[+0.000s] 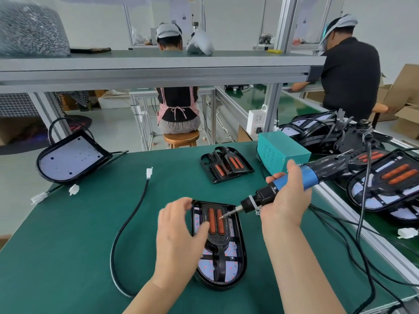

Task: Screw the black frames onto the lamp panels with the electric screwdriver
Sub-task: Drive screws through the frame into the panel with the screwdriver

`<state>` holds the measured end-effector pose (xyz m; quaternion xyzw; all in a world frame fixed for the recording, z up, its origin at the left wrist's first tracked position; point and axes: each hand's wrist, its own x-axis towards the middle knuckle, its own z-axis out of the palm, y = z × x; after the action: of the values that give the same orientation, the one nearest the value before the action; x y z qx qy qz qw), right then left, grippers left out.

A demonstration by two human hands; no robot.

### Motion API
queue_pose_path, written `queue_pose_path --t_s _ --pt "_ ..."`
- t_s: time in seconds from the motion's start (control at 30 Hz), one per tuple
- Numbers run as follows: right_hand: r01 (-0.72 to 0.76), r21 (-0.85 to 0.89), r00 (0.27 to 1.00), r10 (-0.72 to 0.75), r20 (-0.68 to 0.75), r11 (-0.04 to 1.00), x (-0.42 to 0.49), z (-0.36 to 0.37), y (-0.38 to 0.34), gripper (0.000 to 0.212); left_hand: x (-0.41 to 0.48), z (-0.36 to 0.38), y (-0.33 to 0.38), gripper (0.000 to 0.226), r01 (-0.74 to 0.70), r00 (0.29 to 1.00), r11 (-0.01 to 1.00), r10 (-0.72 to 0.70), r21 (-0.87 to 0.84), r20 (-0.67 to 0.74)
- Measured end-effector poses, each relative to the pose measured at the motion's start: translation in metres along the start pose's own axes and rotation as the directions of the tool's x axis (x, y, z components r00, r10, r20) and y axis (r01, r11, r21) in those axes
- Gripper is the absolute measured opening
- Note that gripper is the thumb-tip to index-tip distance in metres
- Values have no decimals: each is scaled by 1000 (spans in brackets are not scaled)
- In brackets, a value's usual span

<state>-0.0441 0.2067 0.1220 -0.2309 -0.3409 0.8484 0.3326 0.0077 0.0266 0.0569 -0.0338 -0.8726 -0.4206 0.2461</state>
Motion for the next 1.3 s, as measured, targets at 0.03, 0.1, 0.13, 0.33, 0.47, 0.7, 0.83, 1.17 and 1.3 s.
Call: queue_pose_path --t_s 0.03,0.1,0.13,0.33,0.47,0.7,0.83,1.17,1.3 --pt "11 3 1000 -11 11 1000 1 5 2 22 6 -2 -5 48 119 993 992 -119 -30 3" --pt "42 5 998 -42 49 999 3 17 7 16 16 -1 -13 52 393 913 916 -379 -77 154" --pt "59 3 996 -59 72 998 4 24 10 15 20 2 -16 58 486 849 873 -457 -50 266" --pt "109 -41 968 -96 233 993 1 60 37 16 35 16 -19 56 651 660 746 -464 -141 591" --pt "166 -140 943 -115 312 976 1 69 50 16 33 20 -24 45 682 653 689 -424 -244 628" --pt "181 -189 931 -106 349 965 2 72 59 16 32 24 -28 54 681 668 669 -398 -300 628" --pt "166 -171 929 -96 357 971 1 70 62 16 31 25 -30 56 680 666 671 -398 -295 631" --pt "221 -180 850 -99 518 959 -7 71 65 17 31 25 -31 55 674 670 679 -399 -290 626" --pt "239 -181 801 -89 591 954 -12 72 64 19 32 24 -30 48 686 664 662 -398 -303 634"
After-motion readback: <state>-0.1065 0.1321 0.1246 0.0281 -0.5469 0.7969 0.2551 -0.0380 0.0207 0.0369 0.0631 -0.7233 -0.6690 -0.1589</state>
